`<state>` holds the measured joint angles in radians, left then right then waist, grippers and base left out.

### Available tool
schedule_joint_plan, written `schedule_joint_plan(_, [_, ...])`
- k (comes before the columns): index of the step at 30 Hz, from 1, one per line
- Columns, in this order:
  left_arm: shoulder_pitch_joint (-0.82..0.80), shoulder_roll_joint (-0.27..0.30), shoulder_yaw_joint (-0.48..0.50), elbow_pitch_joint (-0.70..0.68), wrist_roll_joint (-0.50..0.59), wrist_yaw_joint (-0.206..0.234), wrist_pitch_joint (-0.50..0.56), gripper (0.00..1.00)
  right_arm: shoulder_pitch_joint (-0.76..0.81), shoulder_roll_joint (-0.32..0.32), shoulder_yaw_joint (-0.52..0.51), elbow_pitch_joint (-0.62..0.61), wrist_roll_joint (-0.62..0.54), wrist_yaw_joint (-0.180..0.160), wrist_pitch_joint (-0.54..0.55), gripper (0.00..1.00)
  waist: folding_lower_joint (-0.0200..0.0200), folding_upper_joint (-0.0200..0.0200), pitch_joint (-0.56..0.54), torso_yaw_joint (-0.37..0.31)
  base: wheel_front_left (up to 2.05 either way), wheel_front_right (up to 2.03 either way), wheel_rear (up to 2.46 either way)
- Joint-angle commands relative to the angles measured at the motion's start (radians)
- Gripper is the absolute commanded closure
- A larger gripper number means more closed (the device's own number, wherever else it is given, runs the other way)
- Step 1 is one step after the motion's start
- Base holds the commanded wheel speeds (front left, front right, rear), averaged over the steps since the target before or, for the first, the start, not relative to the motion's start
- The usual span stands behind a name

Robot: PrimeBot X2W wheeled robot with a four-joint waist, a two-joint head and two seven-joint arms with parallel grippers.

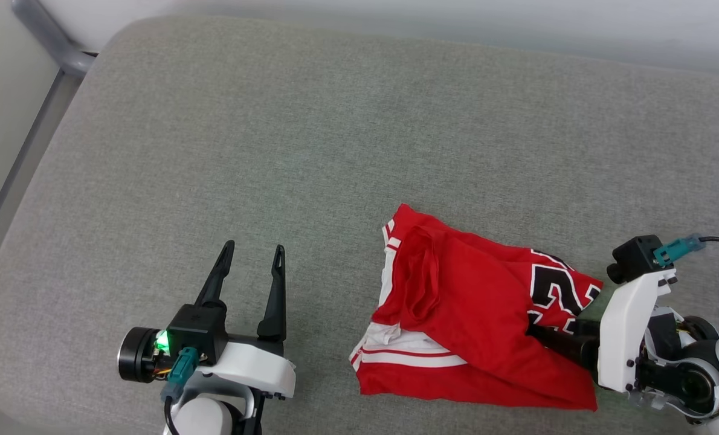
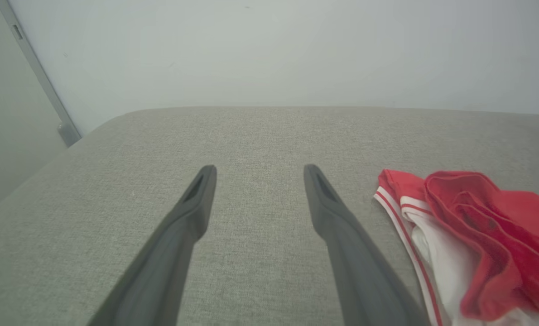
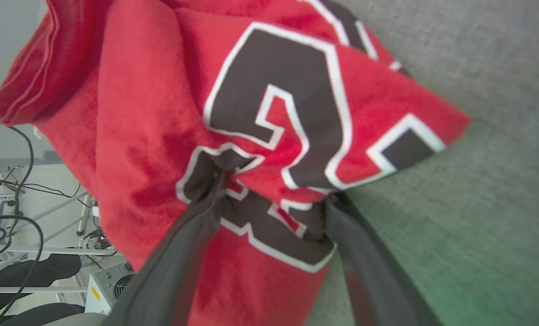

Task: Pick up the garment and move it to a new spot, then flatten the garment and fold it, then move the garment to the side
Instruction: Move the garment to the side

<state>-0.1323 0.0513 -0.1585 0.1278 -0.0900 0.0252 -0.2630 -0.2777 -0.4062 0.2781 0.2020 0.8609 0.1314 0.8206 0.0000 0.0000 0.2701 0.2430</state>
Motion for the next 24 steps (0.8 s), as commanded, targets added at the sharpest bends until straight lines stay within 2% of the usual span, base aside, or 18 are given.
schedule_joint_plan(1, [-0.012,-0.002,-0.003,0.002,-0.005,0.006,-0.002,0.00,0.029,0.016,0.030,0.021,-0.010,-0.002,-0.012,0.96,0.0000,0.0000,0.001,0.006,0.00,0.00,0.00])
schedule_joint_plan(2, [-0.011,-0.002,-0.004,0.003,-0.007,0.008,-0.002,0.00,0.024,0.014,0.027,0.016,-0.008,-0.002,-0.029,1.00,0.0000,0.0000,0.000,0.007,0.00,0.00,0.00])
schedule_joint_plan(8, [0.008,-0.002,-0.002,0.009,-0.009,0.016,-0.002,0.00,-0.021,-0.012,0.033,-0.019,-0.006,-0.001,-0.088,1.00,0.0000,0.0000,-0.019,-0.001,0.00,0.00,0.00])
schedule_joint_plan(13, [0.026,-0.002,0.008,0.008,-0.002,0.023,-0.002,0.00,-0.070,-0.039,0.062,-0.080,0.009,-0.001,-0.132,1.00,0.0000,0.0000,-0.052,-0.040,0.00,0.00,0.00])
schedule_joint_plan(24, [0.064,-0.001,0.052,-0.023,0.019,0.020,-0.002,0.00,-0.130,-0.201,0.141,-0.239,-0.014,-0.001,-0.124,1.00,0.0000,0.0000,-0.086,-0.233,0.00,0.00,0.00])
